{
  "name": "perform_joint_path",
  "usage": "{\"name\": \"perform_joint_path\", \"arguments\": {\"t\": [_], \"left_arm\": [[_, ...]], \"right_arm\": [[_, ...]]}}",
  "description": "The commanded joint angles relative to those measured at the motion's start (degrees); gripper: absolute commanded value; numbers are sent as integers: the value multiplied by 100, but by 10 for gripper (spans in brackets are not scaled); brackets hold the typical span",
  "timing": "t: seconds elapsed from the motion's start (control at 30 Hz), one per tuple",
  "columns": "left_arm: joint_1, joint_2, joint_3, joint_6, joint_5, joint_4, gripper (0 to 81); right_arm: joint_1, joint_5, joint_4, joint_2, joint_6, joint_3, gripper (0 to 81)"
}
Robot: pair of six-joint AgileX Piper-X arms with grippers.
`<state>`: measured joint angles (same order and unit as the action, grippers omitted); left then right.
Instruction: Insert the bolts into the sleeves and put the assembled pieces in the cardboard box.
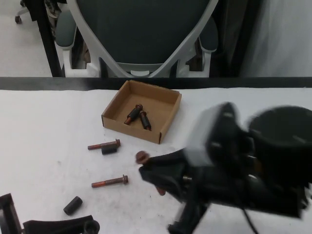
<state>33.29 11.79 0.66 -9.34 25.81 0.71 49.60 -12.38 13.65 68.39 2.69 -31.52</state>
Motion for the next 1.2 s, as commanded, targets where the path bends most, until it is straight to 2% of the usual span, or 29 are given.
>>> {"name": "perform_joint_path", "arguments": {"t": [0.0, 0.23, 0.47, 0.63, 0.8, 1.0, 1.17], "left_arm": [[-7, 231, -66, 5, 24, 336, 8], [-7, 1114, -66, 337, 225, 800, 8], [5, 2060, -66, 393, 485, 1812, 8], [18, 2729, -66, 310, 1048, 2568, 8], [535, 3172, -66, -341, 1157, 2878, 8], [1185, 3399, -66, -691, 290, 3216, 8], [1264, 3409, -66, -736, -328, 3471, 8]], "right_arm": [[122, -49, 1458, -451, -269, 657, 2], [453, -37, 3295, -537, -533, 1396, 2], [541, -37, 3534, -520, -512, 1448, 2], [541, -66, 3637, -515, -379, 1448, 2], [541, -475, 3583, -515, -361, 1448, 2], [541, -760, 3504, -515, -361, 1448, 2], [555, -856, 3463, -515, -473, 1448, 2]]}}
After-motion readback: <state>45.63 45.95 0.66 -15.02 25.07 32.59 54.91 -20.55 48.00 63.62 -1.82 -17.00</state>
